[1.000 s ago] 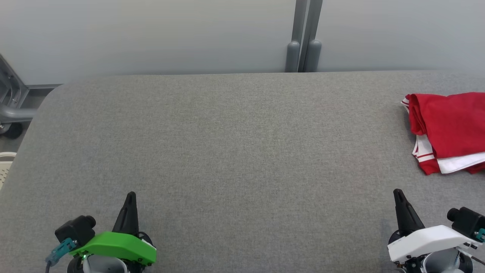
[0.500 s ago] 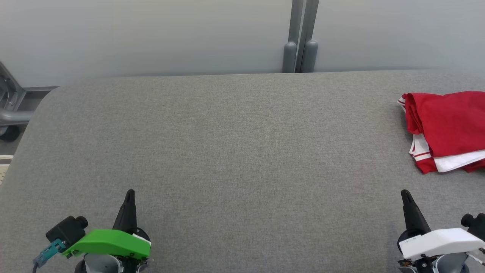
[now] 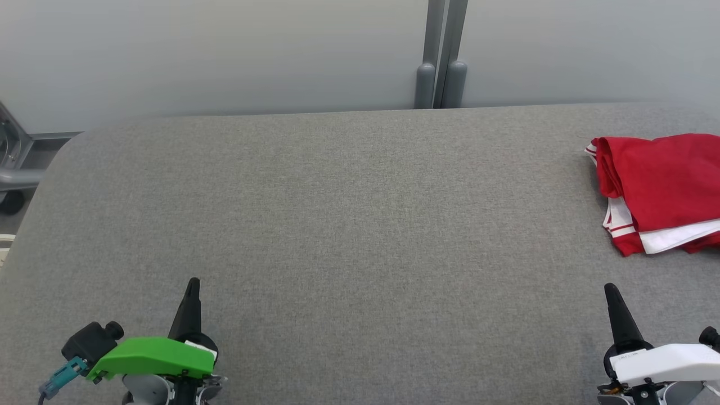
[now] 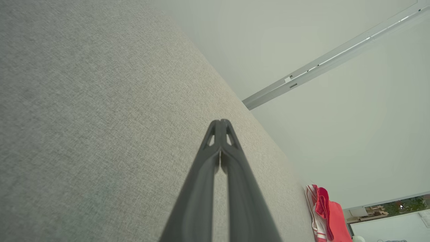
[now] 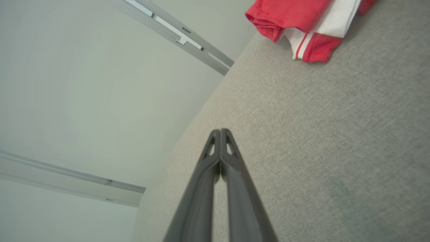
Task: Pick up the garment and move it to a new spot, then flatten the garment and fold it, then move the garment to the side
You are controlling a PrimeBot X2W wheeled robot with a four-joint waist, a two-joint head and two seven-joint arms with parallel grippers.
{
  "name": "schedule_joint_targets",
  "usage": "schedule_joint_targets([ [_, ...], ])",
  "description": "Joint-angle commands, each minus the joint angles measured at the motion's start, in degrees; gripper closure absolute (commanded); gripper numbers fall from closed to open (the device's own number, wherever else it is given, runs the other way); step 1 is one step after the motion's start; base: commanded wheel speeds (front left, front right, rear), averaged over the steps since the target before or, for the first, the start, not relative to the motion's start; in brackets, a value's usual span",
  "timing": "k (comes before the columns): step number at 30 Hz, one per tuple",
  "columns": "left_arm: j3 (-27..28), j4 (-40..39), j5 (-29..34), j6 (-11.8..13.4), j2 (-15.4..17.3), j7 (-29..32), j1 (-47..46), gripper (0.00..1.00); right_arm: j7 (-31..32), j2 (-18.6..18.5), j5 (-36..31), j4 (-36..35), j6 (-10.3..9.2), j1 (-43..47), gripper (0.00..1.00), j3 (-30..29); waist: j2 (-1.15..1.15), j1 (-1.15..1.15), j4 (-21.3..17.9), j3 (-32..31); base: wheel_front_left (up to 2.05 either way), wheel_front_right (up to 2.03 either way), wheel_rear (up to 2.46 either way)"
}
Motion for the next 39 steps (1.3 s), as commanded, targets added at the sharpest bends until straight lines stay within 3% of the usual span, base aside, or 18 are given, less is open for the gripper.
schedule_joint_targets([
  [1, 0.36, -0.88, -1.61, -0.46, -0.06, 0.3, -1.09, 1.0, 0.22, -0.35, 1.59, -0.96, 0.02, 0.01, 1.0, -0.31, 0.0, 0.0, -0.04, -0.01, 0.0, 0.0, 0.0],
  [39, 1.73, -3.48, -21.86, -1.09, -0.58, 5.86, -1.38, 1.0, 2.85, -0.46, 23.27, -3.63, 0.02, 2.2, 1.0, -2.7, 0.0, 0.0, -1.6, -0.38, 0.0, 0.0, 0.0],
])
